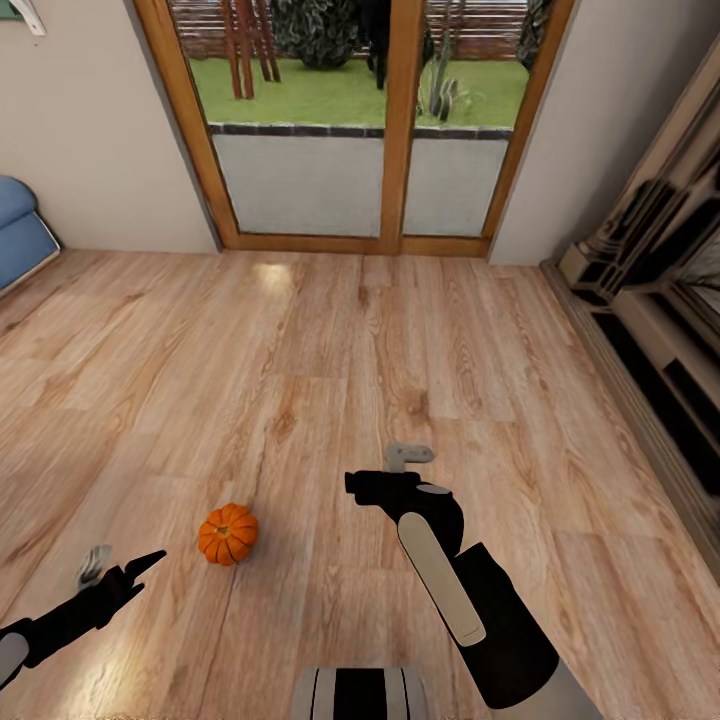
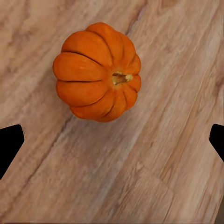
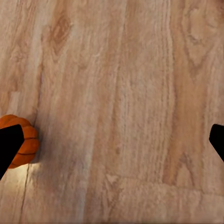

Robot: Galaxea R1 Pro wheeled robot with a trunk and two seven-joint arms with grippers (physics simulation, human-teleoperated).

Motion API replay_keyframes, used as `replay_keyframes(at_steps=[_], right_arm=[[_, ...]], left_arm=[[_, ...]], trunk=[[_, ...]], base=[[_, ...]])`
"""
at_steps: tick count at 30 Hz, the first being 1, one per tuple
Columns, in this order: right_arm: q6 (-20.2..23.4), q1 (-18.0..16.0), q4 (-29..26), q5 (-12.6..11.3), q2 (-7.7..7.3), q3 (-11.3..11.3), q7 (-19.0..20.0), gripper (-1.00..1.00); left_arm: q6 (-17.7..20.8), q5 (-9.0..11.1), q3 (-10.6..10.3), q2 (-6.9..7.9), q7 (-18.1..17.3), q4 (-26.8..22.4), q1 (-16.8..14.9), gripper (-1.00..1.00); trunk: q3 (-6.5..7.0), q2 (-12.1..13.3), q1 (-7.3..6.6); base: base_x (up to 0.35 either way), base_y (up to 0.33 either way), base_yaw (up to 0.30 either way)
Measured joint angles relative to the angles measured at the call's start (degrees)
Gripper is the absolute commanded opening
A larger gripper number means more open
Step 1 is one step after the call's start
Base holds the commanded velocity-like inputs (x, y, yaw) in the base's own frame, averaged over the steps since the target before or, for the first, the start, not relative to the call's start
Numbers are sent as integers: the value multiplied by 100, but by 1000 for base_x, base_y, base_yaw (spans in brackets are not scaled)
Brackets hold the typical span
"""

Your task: Place each of the two pumpkins and all three candles from the living room inside a cabinet in the living room (use any cabinet), then make sure every cabinet is closed, and position the cauldron so it is next to a table in the living room.

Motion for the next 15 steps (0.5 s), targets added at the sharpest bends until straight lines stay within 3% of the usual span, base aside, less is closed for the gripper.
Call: replay_keyframes(at_steps=[5,7,8,10,13,15], right_arm=[[17,0,-88,-10,-5,0,73,100],[22,0,-99,-25,-43,-4,306,100],[24,0,-102,-51,-105,-10,558,100],[26,-1,-105,-183,-313,-39,1492,100],[20,-1,-106,-395,-729,-66,2813,100],[7,-1,-107,-712,-1017,-147,3541,100]], left_arm=[[0,-4,1,3,-62,-7,0,100],[0,-24,2,9,-209,-8,0,100],[0,-32,2,15,-286,-9,0,100],[0,-43,3,23,-400,-9,0,100],[0,-44,3,25,-441,-9,0,100],[-1,-43,3,26,-454,-9,0,100]], trunk=[[-111,-7,13],[-155,-9,18],[-177,-11,21],[-222,-13,26],[-288,-18,34],[-333,-20,39]], base=[[0,0,0],[0,0,0],[0,0,0],[0,0,0],[0,0,0],[0,0,0]])
